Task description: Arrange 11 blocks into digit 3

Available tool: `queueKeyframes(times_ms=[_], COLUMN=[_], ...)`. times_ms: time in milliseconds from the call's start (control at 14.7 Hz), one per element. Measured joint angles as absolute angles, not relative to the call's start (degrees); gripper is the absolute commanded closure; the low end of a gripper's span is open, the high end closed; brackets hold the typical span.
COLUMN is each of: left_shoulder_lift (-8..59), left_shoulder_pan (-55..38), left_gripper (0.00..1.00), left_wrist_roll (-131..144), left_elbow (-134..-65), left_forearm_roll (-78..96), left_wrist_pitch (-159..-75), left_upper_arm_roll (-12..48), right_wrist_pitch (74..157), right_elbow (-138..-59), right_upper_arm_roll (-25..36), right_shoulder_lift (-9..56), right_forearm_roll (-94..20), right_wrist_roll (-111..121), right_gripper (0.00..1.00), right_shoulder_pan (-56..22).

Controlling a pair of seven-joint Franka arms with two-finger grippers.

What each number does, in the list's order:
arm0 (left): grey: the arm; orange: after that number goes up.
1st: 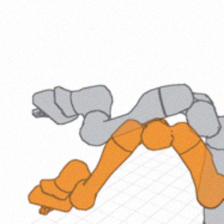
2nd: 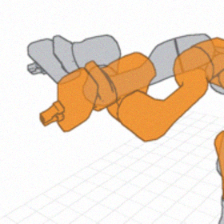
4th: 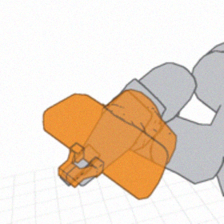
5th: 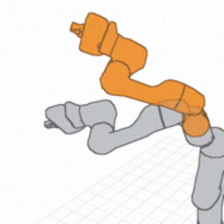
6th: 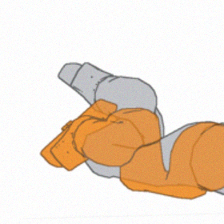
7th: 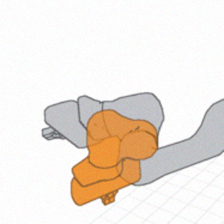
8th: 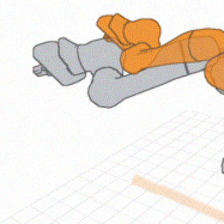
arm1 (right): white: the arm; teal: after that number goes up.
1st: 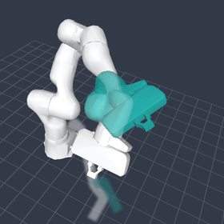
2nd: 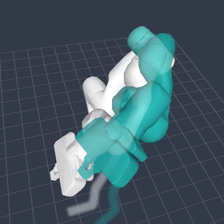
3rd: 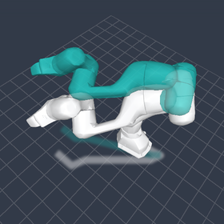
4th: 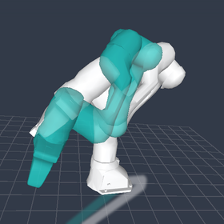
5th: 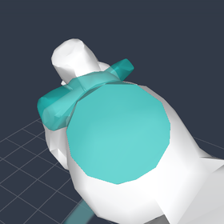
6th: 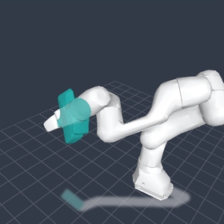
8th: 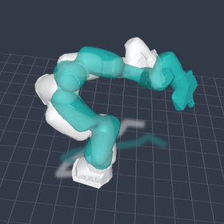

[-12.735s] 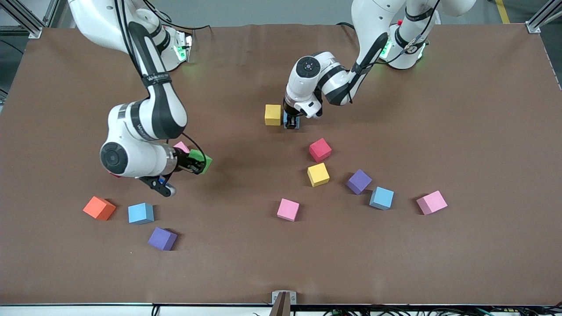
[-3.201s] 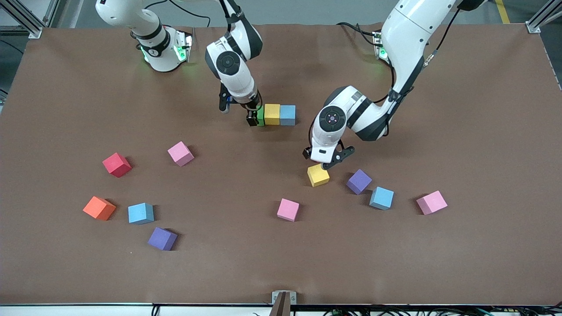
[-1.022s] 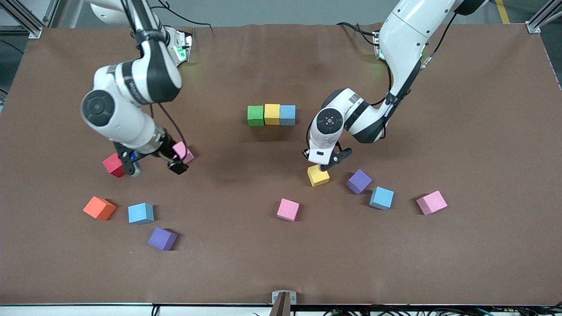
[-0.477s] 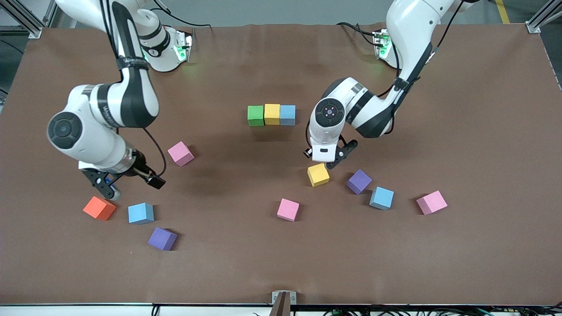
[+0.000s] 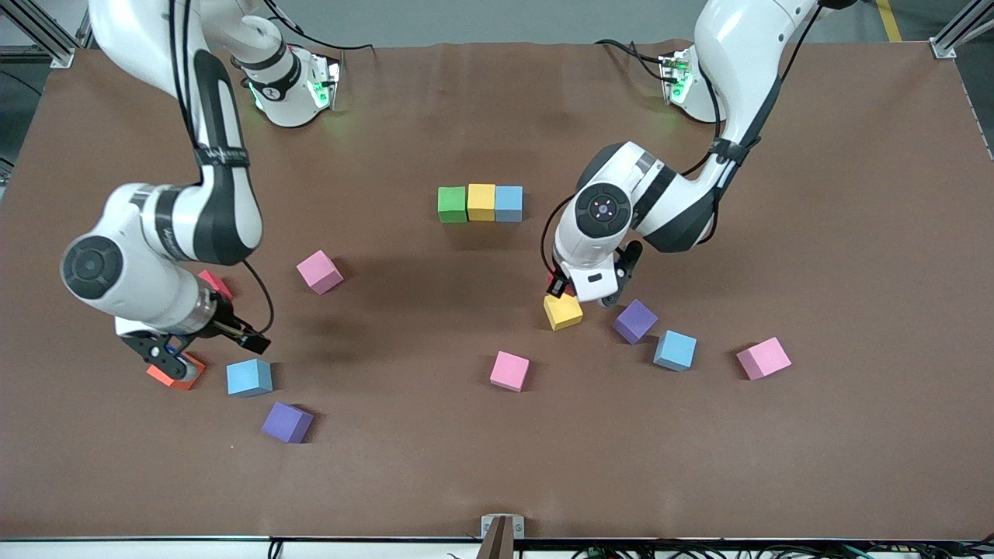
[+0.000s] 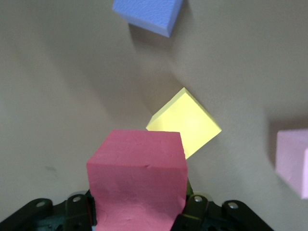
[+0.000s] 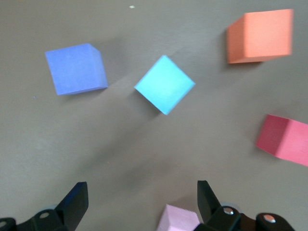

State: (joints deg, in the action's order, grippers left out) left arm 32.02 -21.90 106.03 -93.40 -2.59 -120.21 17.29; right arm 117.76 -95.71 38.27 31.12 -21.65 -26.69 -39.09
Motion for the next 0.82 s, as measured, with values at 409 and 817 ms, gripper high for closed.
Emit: queueKeyframes(times_ms=[409,817], left_shoulder_lift=[33.8,33.0], left_shoulder_pan=[-21.6,-19.9], left_gripper=[0.92,0.92], left_wrist_roll=[111.9,111.9], left_elbow=[-88.8,-88.1], left_forearm_roll=[-2.6,-2.6], left_wrist_pitch=[-120.2,-120.1], left_upper_arm_roll=[16.9,16.4], right_wrist_pitch=[115.4,113.1], right_elbow=[-90.7,-88.2], right_upper_arm_roll=[35.5,34.9], right_shoulder_lift=[37.5,37.5], right_forearm_roll=[-26.8,-26.9], right_wrist_roll=[-11.1,-3.5], right_gripper=[0.02,0.01], right_shoulder_pan=[-34.4,-34.4])
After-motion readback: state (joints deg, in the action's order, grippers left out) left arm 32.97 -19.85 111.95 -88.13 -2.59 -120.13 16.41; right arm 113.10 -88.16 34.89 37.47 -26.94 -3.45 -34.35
